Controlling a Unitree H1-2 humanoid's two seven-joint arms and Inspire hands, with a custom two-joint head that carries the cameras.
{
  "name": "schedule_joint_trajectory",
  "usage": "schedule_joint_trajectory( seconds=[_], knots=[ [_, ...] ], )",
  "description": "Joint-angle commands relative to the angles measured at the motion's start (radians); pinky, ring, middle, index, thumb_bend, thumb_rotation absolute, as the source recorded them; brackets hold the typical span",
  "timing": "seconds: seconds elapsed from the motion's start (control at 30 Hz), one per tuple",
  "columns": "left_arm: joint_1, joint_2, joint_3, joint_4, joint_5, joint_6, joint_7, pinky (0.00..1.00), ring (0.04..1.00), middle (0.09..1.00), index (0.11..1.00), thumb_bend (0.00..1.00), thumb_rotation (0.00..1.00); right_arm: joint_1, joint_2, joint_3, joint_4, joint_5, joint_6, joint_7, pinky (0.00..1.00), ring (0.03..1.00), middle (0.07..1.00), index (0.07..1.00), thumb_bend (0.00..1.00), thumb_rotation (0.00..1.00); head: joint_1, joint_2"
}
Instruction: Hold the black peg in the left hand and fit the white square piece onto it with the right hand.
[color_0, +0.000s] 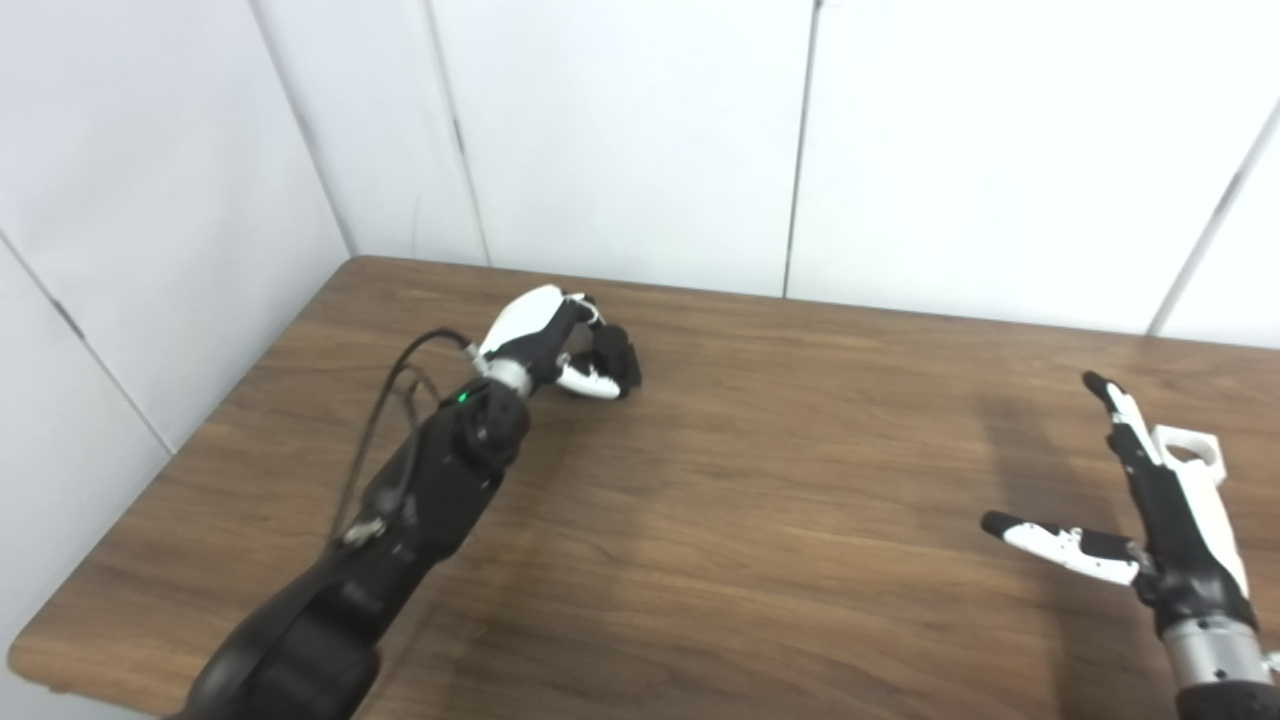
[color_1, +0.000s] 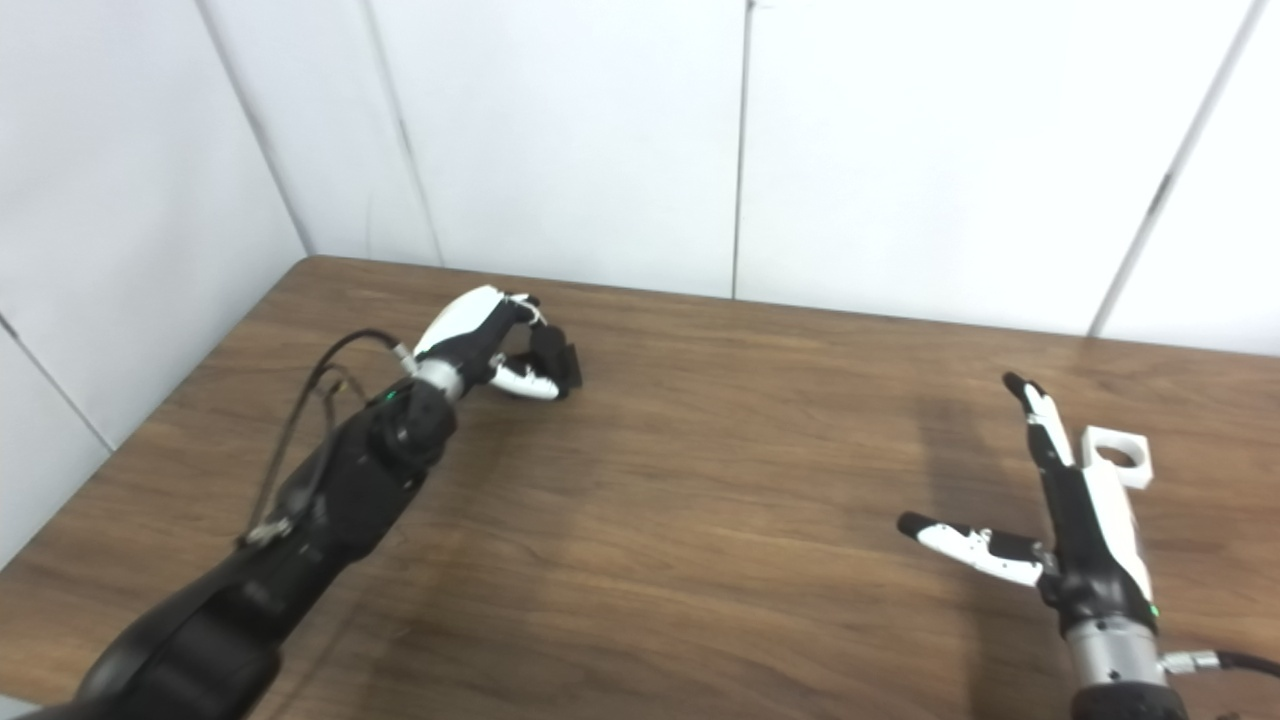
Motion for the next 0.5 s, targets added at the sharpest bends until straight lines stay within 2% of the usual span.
schedule_joint_trajectory(
  seconds=[0.0,0.17,0.27,0.47],
  knots=[
    [0.023,0.010,-0.004,-0.055,-0.047,-0.034,-0.088,0.98,1.000,0.955,0.494,0.52,0.07,-0.040,0.003,0.001,-0.032,-0.011,-0.024,-0.018,0.94,1.000,0.997,0.958,0.78,0.23,-0.003,0.002],
    [0.061,0.008,0.028,-0.140,-0.178,-0.112,-0.200,0.99,1.000,0.983,0.493,0.52,0.07,-0.043,0.008,0.003,-0.040,-0.017,-0.020,-0.018,0.93,1.000,0.992,0.951,0.78,0.20,-0.024,0.003],
    [0.074,0.010,0.027,-0.173,-0.228,-0.153,-0.266,0.98,1.000,0.995,0.494,0.52,0.08,-0.046,0.007,0.004,-0.039,-0.018,-0.023,-0.016,0.93,1.000,0.992,0.952,0.78,0.20,-0.040,0.007],
    [0.099,0.003,0.013,-0.261,-0.272,-0.168,-0.362,1.00,1.000,0.991,0.494,0.52,0.08,-0.047,0.009,0.007,-0.040,-0.024,-0.021,-0.017,0.93,1.000,0.994,0.954,0.78,0.21,-0.084,0.019]
  ],
)
